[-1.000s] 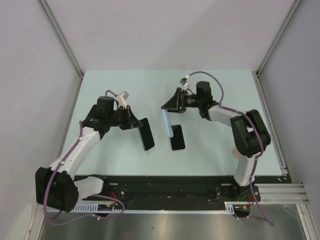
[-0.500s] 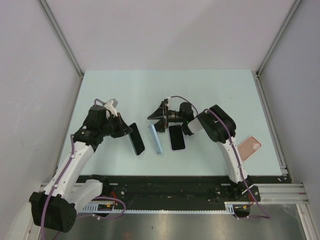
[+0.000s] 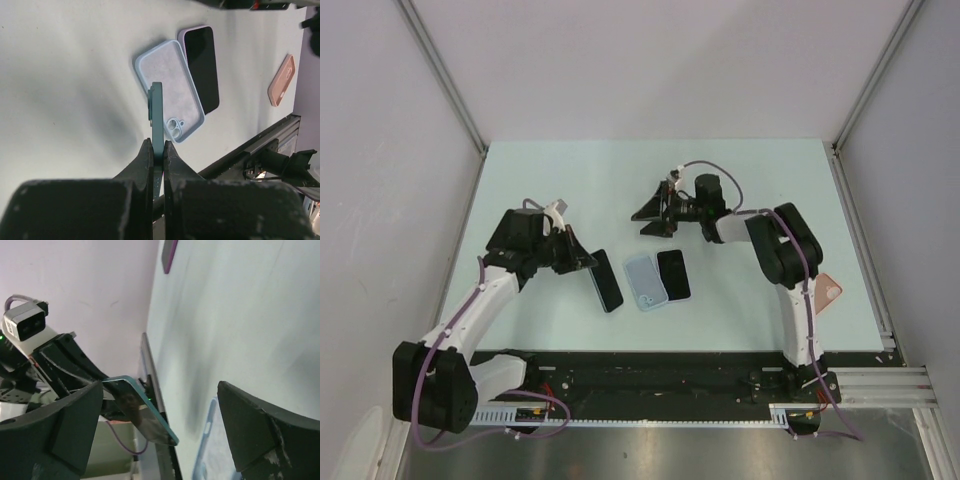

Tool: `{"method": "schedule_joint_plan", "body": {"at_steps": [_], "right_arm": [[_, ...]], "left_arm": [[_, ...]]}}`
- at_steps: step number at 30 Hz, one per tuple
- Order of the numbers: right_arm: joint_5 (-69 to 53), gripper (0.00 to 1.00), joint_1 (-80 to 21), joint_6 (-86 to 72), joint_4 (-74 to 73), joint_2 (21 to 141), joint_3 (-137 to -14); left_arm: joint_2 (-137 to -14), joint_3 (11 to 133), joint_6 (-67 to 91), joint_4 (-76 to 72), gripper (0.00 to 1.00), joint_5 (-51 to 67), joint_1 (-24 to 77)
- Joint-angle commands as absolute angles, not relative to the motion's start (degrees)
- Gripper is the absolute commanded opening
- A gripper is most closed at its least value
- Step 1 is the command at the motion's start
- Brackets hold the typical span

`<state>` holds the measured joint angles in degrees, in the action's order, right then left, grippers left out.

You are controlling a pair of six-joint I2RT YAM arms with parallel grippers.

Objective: Put the phone into the phone case

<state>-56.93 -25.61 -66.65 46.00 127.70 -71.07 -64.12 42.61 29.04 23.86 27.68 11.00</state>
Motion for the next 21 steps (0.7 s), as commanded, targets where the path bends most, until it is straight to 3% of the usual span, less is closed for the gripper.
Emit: {"method": "schedule_joint_plan", "body": {"at_steps": [1,5,10,11,12,14,17,21], "right_arm": [[-48.12,1.0,-24.26,-34.42,4.86,118.92,-80.3],[-35.01,0.92,-29.07,-2.31,-20.7,117.24,-91.03],[-22.25,0.81,-35.24,15.09,-32.95,119.71,-97.21],[-21.98,0.65,-35.94,16.86,-32.87,119.62,-96.68],[-22.93,0.56,-36.64,20.96,-32.78,119.53,-95.98],[-22.77,0.45,-37.7,24.07,-29.37,117.87,-93.44],[-23.11,0.54,-39.46,30.22,-26.63,115.84,-88.69],[-22.68,0.56,-41.31,36.55,-29.61,116.98,-88.42]], "left_arm": [[-62.41,44.65,30.15,21.09,0.0,29.53,10.63],[-60.22,45.0,27.96,23.72,0.0,26.29,10.63],[-56.34,43.51,26.63,27.59,0.0,23.13,10.55],[-55.64,43.16,26.37,28.12,0.0,22.77,10.46],[-54.5,42.81,26.28,29.26,0.0,22.42,10.46],[-53.35,42.54,26.11,30.23,0.0,22.15,10.46],[-51.68,41.57,26.63,31.29,0.0,23.2,10.46],[-50.19,40.61,26.72,33.3,0.0,23.29,10.46]]}}
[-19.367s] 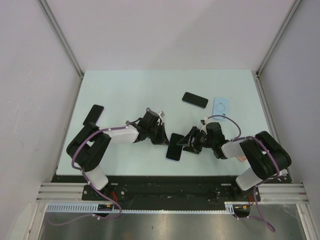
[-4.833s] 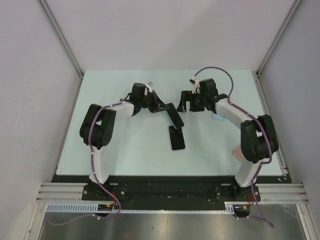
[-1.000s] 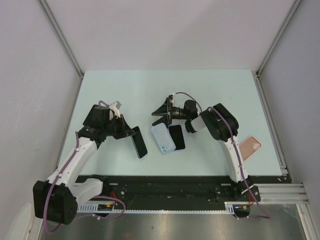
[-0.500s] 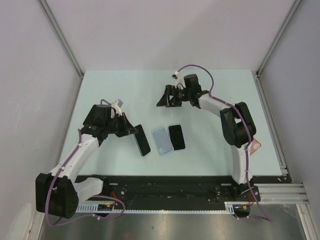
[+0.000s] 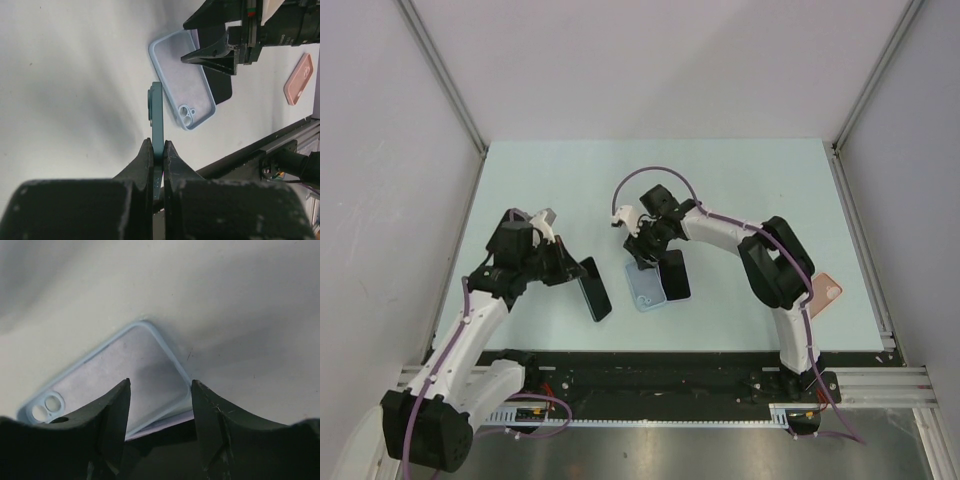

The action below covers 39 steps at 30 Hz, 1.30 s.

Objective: Put the phone into the phone case

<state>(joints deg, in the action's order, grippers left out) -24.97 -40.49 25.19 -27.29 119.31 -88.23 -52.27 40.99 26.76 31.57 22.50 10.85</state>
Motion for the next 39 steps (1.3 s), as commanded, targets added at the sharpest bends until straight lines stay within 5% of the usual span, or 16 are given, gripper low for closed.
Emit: {"method": "schedule_joint_plan", "body": {"at_steps": [1,18,21,23,26,34,39], "right_arm": [[-21.81,0.56,-41.74,37.69,-30.05,117.42,-88.59],[-17.84,0.57,-43.95,40.17,-27.6,123.57,-92.37],[-18.1,0.42,-43.95,39.2,-26.37,124.28,-92.46],[-16.8,0.17,-44.03,36.92,-25.67,124.1,-92.55],[-11.88,0.0,-44.03,29.99,-25.04,124.19,-94.38],[2.35,0.0,-40.52,-4.08,-44.28,131.13,-115.48],[1.32,0.0,-38.5,-25.09,-43.53,127.02,-107.25]], "left_arm": [[-49.58,40.61,26.72,33.57,0.0,23.47,10.46],[-48.87,40.43,27.51,33.31,0.0,24.26,10.37],[-48.69,40.17,27.86,33.05,0.0,24.08,10.46],[-48.34,40.25,28.12,33.05,0.0,23.3,10.37],[-47.81,40.69,28.74,33.13,0.0,21.54,10.37],[-47.9,42.1,32.25,28.31,0.0,19.42,5.81],[-48.69,44.29,34.36,26.11,0.0,21.09,2.73]]}}
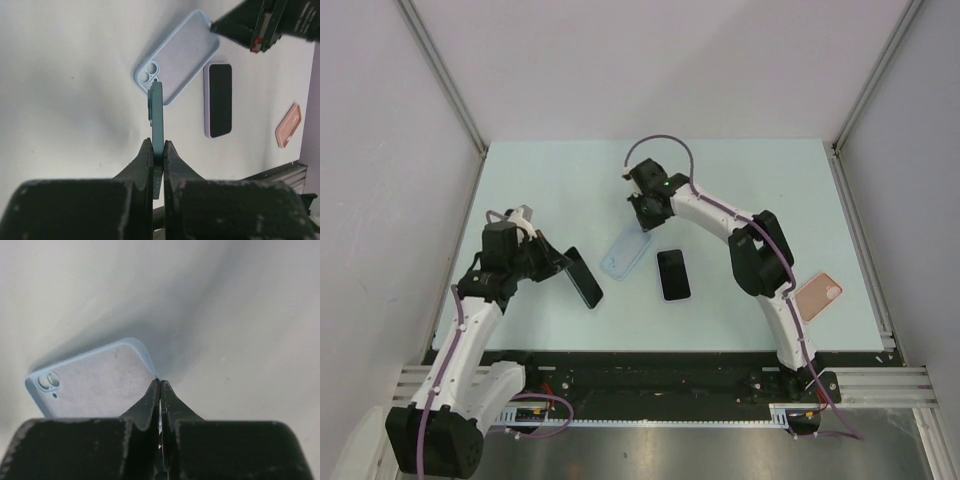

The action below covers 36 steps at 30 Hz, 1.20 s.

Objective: Put the phone into the phone case

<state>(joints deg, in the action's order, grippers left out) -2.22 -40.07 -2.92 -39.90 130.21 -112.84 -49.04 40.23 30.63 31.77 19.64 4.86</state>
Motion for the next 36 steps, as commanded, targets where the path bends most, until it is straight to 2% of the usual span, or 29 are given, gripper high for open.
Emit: {"method": "schedule_joint_plan", "body": {"at_steps": [1,5,7,13,20,21,22,25,27,28,31,36], "right_arm": [[0.62,0.0,-38.24,-27.66,-41.24,125.78,-103.75],[-9.72,0.0,-35.78,-41.1,-28.16,119.19,-88.27],[-10.81,0.0,-35.51,-48.13,-21.29,115.86,-80.79],[-10.19,0.0,-39.99,-53.52,-17.67,114.52,-79.45],[-8.97,0.01,-45.87,-62.13,-14.68,114.52,-79.1],[-8.79,0.04,-46.4,-63.79,-14.33,114.0,-78.93],[-8.35,0.14,-47.02,-64.59,-14.33,113.47,-78.75],[-4.84,0.34,-49.13,-64.25,-15.2,110.49,-78.05],[-3.52,0.41,-49.57,-62.15,-15.64,109.25,-78.13],[-3.78,0.47,-49.31,-58.48,-15.38,108.38,-78.13],[-9.29,0.54,-47.65,-48.3,-12.58,108.28,-78.13],[-19.76,0.58,-43.25,-36.49,-8.97,109.68,-78.22]], "left_arm": [[-48.69,44.56,34.97,25.41,0.0,21.44,2.12],[-48.69,44.74,36.56,23.21,0.0,22.06,1.41],[-48.52,43.69,37.7,21.46,0.0,22.23,0.97],[-48.87,38.94,40.87,15.82,0.0,26.72,0.18],[-51.58,37.09,41.48,12.84,0.0,29.87,-5.79],[-52.11,36.74,41.92,12.14,0.0,30.23,-6.32],[-52.64,36.65,42.01,11.17,0.0,30.76,-7.11],[-54.75,36.47,42.36,9.15,0.0,32.08,-7.82],[-55.8,35.95,42.54,7.57,0.0,32.43,-7.91],[-56.25,35.6,42.71,5.56,0.0,32.26,-7.82],[-58.78,35.42,43.15,4.14,0.0,31.46,-7.91],[-64.41,35.41,44.74,0.26,0.0,32.78,-7.82]]}}
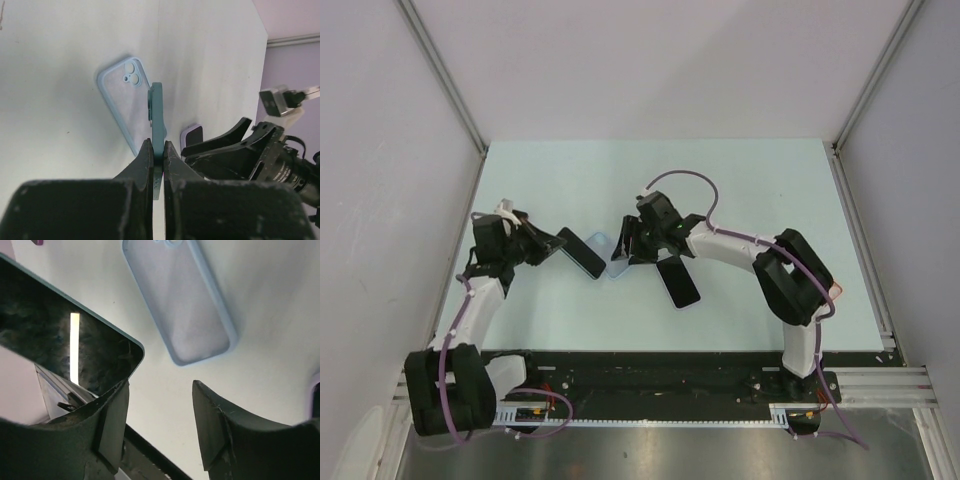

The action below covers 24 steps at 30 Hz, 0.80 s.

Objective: Put the phone into the phone case

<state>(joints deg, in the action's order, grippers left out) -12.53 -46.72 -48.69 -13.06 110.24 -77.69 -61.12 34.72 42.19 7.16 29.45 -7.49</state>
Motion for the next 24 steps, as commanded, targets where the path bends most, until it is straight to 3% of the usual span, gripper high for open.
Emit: {"method": "schedule_joint_plan", "body": {"at_steps": [1,5,10,24], "right_arm": [[-21.52,0.59,-42.37,-35.17,-7.83,110.12,-78.22],[-33.47,0.69,-37.54,-32.52,-1.69,113.2,-78.66],[-35.68,0.77,-36.21,-26.9,-1.23,115.48,-79.71],[-39.37,0.77,-36.21,-20.65,-13.01,128.14,-96.5]], "left_arm": [[-65.38,35.85,44.65,0.26,0.0,32.78,-7.82],[-69.87,36.91,45.0,-2.37,0.0,33.31,-7.82],[-74.44,34.46,49.21,-9.46,0.0,35.24,-7.74],[-85.16,35.6,51.94,-14.59,0.0,36.83,-5.81]]}}
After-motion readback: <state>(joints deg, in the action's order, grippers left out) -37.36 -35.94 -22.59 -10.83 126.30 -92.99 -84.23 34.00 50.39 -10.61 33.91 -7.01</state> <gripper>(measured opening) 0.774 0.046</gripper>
